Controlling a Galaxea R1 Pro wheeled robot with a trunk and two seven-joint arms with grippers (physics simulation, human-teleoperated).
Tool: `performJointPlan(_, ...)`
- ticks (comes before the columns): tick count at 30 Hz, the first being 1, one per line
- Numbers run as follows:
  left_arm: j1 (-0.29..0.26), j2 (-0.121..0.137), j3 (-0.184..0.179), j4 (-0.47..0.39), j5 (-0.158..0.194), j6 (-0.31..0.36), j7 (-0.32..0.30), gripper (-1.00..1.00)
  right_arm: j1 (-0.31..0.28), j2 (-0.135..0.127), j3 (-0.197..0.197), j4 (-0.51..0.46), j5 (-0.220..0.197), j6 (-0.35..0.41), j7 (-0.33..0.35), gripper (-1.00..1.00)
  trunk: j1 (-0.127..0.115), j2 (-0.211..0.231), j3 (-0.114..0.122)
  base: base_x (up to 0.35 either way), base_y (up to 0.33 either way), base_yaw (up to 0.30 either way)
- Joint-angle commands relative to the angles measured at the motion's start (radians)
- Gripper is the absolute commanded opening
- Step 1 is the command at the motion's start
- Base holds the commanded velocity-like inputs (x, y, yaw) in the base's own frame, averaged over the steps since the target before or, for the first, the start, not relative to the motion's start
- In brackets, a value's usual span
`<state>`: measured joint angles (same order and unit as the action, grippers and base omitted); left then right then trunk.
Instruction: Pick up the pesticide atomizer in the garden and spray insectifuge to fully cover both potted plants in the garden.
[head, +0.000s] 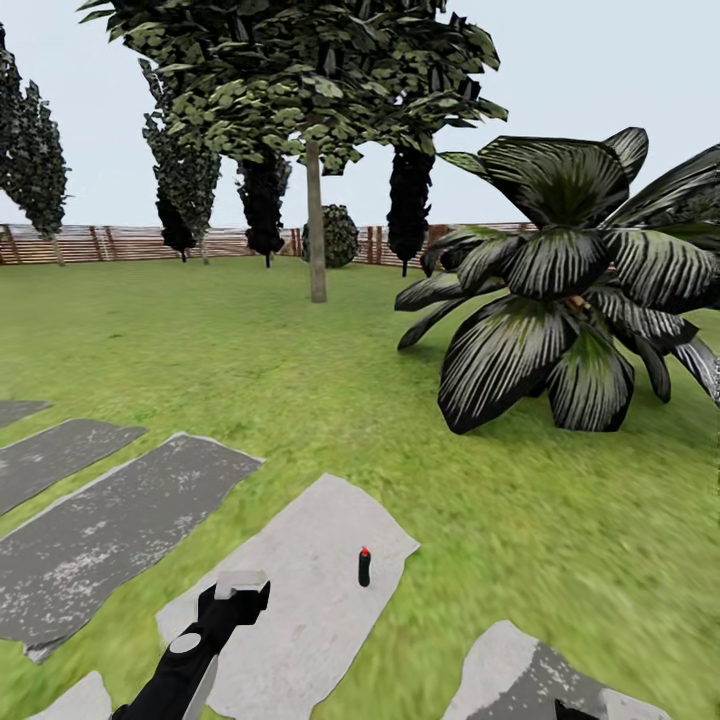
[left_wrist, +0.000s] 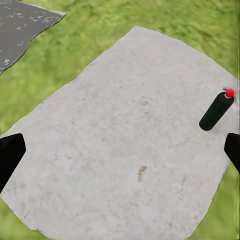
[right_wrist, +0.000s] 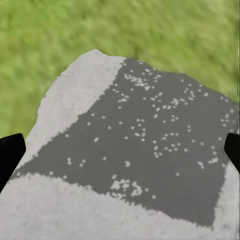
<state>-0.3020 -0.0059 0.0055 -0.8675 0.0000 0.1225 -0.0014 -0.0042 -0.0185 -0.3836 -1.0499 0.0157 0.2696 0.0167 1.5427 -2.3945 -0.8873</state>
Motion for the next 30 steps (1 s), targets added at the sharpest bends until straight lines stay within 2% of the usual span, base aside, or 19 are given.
performJointPlan(1, 0.000, 0.000, 0.001, -0.002, 0.000, 0.006, 0.000, 1.00, 0.000, 0.000, -0.001, -0.001, 0.001, 0.005, 0.002, 1.00, 0.000, 0.000, -0.001, 0.000, -0.317, 0.001)
performJointPlan(5, 0.000, 0.000, 0.001, -0.002, 0.000, 0.006, 0.000, 1.00, 0.000, 0.000, 0.000, -0.001, 0.001, 0.005, 0.002, 1.00, 0.000, 0.000, -0.001, 0.000, -0.317, 0.017)
performJointPlan(20, 0.000, -0.005, -0.003, -0.001, 0.002, 0.006, 0.000, 1.00, 0.000, -0.002, -0.003, 0.002, 0.001, 0.005, 0.002, 1.00, 0.000, 0.000, -0.001, 0.000, -0.317, 0.238)
performJointPlan(26, 0.000, -0.012, -0.004, -0.001, 0.002, 0.006, 0.000, 1.00, 0.000, -0.003, -0.002, -0.003, 0.012, 0.010, -0.003, 1.00, 0.000, 0.000, -0.001, 0.000, -0.319, 0.051)
performJointPlan(28, 0.000, -0.012, -0.002, -0.001, 0.003, 0.006, 0.000, 1.00, 0.000, -0.006, -0.001, -0.027, 0.012, 0.018, -0.005, 1.00, 0.000, 0.000, -0.001, 0.000, -0.321, 0.008)
performJointPlan(30, -0.002, -0.009, 0.001, -0.002, 0.002, 0.007, 0.000, 1.00, 0.000, -0.011, -0.002, -0.093, 0.008, 0.092, -0.005, 1.00, 0.000, 0.000, -0.001, 0.000, -0.321, 0.003)
